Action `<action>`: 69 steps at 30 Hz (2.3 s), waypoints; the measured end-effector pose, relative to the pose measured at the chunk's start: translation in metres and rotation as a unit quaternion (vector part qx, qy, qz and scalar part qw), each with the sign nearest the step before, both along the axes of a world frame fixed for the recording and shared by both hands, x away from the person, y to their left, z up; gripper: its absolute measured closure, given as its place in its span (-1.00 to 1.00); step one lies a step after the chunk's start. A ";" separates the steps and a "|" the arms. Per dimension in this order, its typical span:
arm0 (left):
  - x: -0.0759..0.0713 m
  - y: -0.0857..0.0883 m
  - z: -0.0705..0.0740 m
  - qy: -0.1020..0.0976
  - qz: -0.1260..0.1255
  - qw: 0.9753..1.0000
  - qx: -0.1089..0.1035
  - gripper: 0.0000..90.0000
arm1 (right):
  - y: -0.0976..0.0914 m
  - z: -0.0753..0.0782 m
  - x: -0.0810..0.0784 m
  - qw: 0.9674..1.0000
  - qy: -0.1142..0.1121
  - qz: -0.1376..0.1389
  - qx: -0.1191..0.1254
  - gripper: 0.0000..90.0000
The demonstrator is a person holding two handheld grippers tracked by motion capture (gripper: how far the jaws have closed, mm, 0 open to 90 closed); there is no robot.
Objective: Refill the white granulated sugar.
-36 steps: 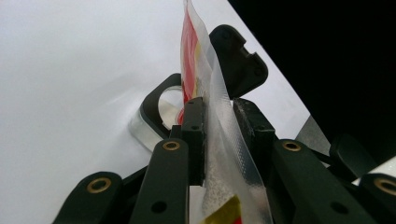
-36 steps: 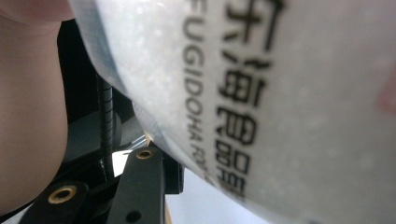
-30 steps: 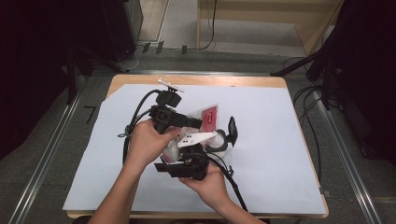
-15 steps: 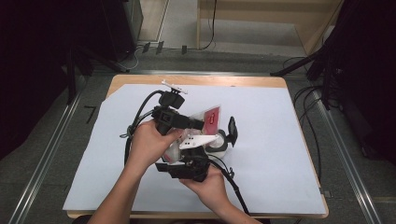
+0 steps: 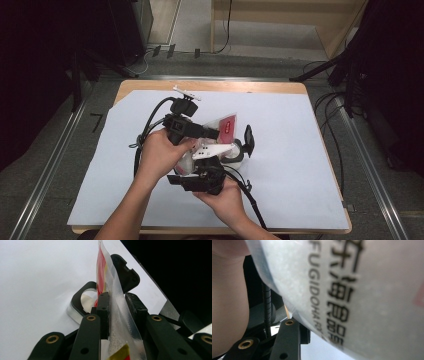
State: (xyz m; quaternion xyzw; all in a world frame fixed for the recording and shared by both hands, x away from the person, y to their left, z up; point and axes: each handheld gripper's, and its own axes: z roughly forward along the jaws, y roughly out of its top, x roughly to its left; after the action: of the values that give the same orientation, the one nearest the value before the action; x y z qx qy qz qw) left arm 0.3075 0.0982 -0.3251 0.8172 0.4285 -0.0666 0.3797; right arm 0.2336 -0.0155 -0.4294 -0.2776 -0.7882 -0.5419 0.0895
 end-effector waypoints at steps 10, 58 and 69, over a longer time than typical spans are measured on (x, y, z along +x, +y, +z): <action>-0.002 0.001 0.000 -0.003 0.001 1.000 -0.001 0.66 | -0.001 0.000 0.000 1.000 0.002 -0.002 0.000 0.39; -0.008 -0.002 0.002 -0.010 0.000 1.000 0.006 0.68 | -0.002 -0.001 -0.003 1.000 -0.004 0.002 0.003 0.38; -0.007 -0.002 0.001 -0.010 0.004 1.000 0.004 0.68 | -0.002 0.000 -0.002 1.000 -0.003 0.004 0.000 0.39</action>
State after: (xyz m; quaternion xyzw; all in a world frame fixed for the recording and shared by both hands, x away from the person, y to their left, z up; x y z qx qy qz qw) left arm 0.3000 0.0967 -0.3237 0.8179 0.4281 -0.0551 0.3805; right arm 0.2315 -0.0173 -0.4299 -0.2724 -0.7897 -0.5425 0.0891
